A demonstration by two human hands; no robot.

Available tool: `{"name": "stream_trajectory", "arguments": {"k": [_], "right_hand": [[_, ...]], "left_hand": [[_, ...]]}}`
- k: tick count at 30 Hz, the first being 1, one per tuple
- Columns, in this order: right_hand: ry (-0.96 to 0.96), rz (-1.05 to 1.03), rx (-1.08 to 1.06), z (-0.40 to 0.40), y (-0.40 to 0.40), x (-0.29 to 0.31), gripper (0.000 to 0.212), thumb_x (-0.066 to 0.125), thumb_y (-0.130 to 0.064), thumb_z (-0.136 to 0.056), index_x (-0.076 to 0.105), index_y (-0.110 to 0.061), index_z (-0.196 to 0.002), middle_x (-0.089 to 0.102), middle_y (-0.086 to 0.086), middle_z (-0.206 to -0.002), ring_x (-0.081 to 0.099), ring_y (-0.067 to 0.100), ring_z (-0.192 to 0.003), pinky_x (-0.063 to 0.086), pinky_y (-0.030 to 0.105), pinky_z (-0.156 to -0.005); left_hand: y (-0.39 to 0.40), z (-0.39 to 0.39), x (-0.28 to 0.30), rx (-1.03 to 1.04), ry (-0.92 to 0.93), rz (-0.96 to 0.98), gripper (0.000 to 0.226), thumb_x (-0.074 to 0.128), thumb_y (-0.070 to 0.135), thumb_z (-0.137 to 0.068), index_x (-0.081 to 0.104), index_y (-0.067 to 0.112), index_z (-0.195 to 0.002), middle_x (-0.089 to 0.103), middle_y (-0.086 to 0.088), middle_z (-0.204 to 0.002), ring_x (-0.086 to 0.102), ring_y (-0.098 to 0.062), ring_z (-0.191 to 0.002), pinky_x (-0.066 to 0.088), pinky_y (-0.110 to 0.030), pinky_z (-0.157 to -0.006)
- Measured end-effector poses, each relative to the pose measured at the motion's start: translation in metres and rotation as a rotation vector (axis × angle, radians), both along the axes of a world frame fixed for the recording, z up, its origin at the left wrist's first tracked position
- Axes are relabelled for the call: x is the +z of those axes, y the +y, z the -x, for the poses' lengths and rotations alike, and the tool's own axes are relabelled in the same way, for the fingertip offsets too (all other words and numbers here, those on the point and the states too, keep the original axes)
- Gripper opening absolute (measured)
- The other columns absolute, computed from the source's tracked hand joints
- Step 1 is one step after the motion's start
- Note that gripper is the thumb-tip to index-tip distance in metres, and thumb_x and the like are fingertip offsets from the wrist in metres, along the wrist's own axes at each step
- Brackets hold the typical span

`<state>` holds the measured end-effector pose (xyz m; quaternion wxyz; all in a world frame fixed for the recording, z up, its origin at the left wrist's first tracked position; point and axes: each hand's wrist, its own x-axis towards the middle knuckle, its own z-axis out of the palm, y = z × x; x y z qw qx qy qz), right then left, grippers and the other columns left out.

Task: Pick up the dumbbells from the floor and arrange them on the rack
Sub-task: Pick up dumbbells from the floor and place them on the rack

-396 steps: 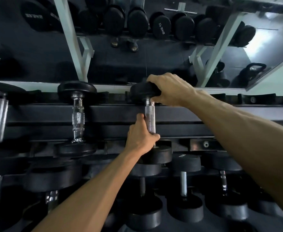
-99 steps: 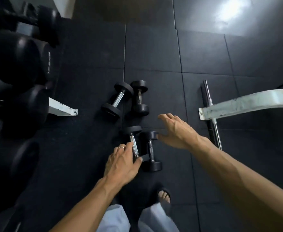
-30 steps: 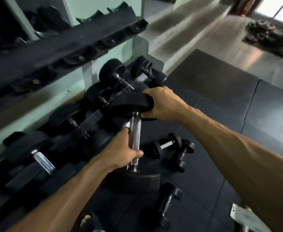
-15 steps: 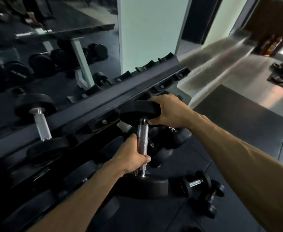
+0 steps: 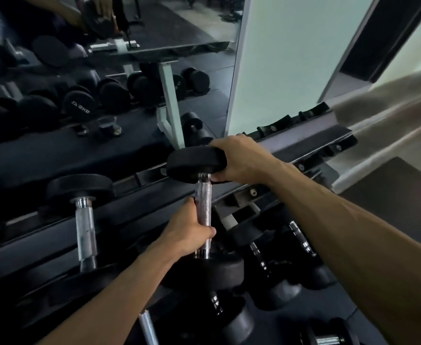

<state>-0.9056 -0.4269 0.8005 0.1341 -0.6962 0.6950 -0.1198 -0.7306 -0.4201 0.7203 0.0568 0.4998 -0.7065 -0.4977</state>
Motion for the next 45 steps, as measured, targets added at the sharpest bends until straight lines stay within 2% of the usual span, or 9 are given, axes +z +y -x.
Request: {"name": "stream_trajectory", "arguments": {"k": [4,9,14,21,27,30,35,42,45], "right_hand": [[0.018,0.012,0.092,0.005,-0.051,-0.008,0.027,0.077,-0.030,-0.073,0.063,-0.022,-0.094,0.058,-0.008,-0.077,0.055,0.018,-0.076,0.041,0.030,-0.068],[-0.014,-0.029,0.158,0.006,-0.094,-0.025,0.027,0.079,-0.029,-0.071,0.056,-0.029,-0.086,0.060,-0.007,-0.078,0.058,0.018,-0.077,0.045,0.031,-0.069],[-0.028,-0.046,0.200,0.002,-0.122,-0.038,0.032,0.080,-0.025,-0.071,0.052,-0.030,-0.083,0.055,-0.010,-0.076,0.053,0.016,-0.075,0.036,0.026,-0.067],[-0.013,-0.092,0.254,-0.001,-0.139,-0.041,0.033,0.082,-0.024,-0.068,0.066,-0.023,-0.097,0.061,-0.009,-0.081,0.059,0.017,-0.078,0.042,0.027,-0.070],[0.048,-0.082,0.289,-0.007,-0.147,-0.041,0.038,0.083,-0.024,-0.067,0.068,-0.020,-0.101,0.063,-0.008,-0.083,0.061,0.018,-0.083,0.050,0.033,-0.076],[0.044,-0.089,0.275,-0.008,-0.149,-0.041,0.036,0.083,-0.025,-0.066,0.068,-0.021,-0.098,0.061,-0.010,-0.079,0.061,0.017,-0.080,0.051,0.034,-0.076],[-0.009,-0.118,0.220,-0.007,-0.145,-0.045,0.031,0.084,-0.024,-0.066,0.064,-0.023,-0.090,0.066,-0.007,-0.083,0.062,0.017,-0.079,0.053,0.039,-0.077],[-0.087,-0.113,0.119,-0.009,-0.139,-0.050,0.031,0.085,-0.025,-0.066,0.059,-0.030,-0.082,0.066,-0.005,-0.080,0.060,0.015,-0.076,0.054,0.039,-0.073],[-0.102,-0.085,0.094,-0.011,-0.135,-0.054,0.030,0.082,-0.025,-0.067,0.058,-0.027,-0.085,0.066,-0.004,-0.081,0.060,0.020,-0.079,0.053,0.041,-0.075]], "left_hand": [[-0.038,0.010,-0.009,0.095,-0.026,-0.002,0.040,0.074,0.013,-0.069,0.042,0.023,-0.090,0.065,-0.008,-0.090,0.067,-0.021,-0.080,0.056,-0.042,-0.076],[-0.069,0.010,-0.023,0.164,-0.031,-0.035,0.042,0.075,0.015,-0.068,0.043,0.024,-0.093,0.065,-0.007,-0.091,0.069,-0.022,-0.079,0.057,-0.043,-0.075],[-0.087,0.009,-0.035,0.224,-0.018,-0.054,0.047,0.077,0.019,-0.068,0.044,0.021,-0.102,0.064,-0.004,-0.096,0.068,-0.022,-0.084,0.056,-0.042,-0.082],[-0.089,0.013,-0.041,0.265,0.003,-0.074,0.051,0.077,0.017,-0.073,0.044,0.017,-0.112,0.061,-0.003,-0.103,0.065,-0.020,-0.092,0.054,-0.035,-0.084],[-0.088,0.020,-0.046,0.328,0.029,-0.054,0.046,0.077,0.016,-0.068,0.044,0.018,-0.099,0.062,-0.006,-0.094,0.067,-0.023,-0.082,0.057,-0.040,-0.079],[-0.088,0.021,-0.046,0.334,0.047,-0.064,0.044,0.076,0.018,-0.067,0.042,0.020,-0.095,0.062,-0.007,-0.094,0.068,-0.023,-0.080,0.057,-0.039,-0.078],[-0.085,0.015,-0.044,0.299,0.077,-0.081,0.051,0.077,0.020,-0.071,0.043,0.019,-0.109,0.062,-0.004,-0.102,0.067,-0.020,-0.085,0.056,-0.034,-0.079],[-0.087,0.007,-0.043,0.239,0.103,-0.120,0.050,0.076,0.026,-0.071,0.043,0.020,-0.108,0.065,-0.001,-0.101,0.067,-0.018,-0.090,0.053,-0.038,-0.087],[-0.086,0.005,-0.040,0.209,0.120,-0.128,0.050,0.074,0.026,-0.077,0.042,0.018,-0.115,0.064,0.003,-0.101,0.065,-0.009,-0.088,0.049,-0.026,-0.082]]}}
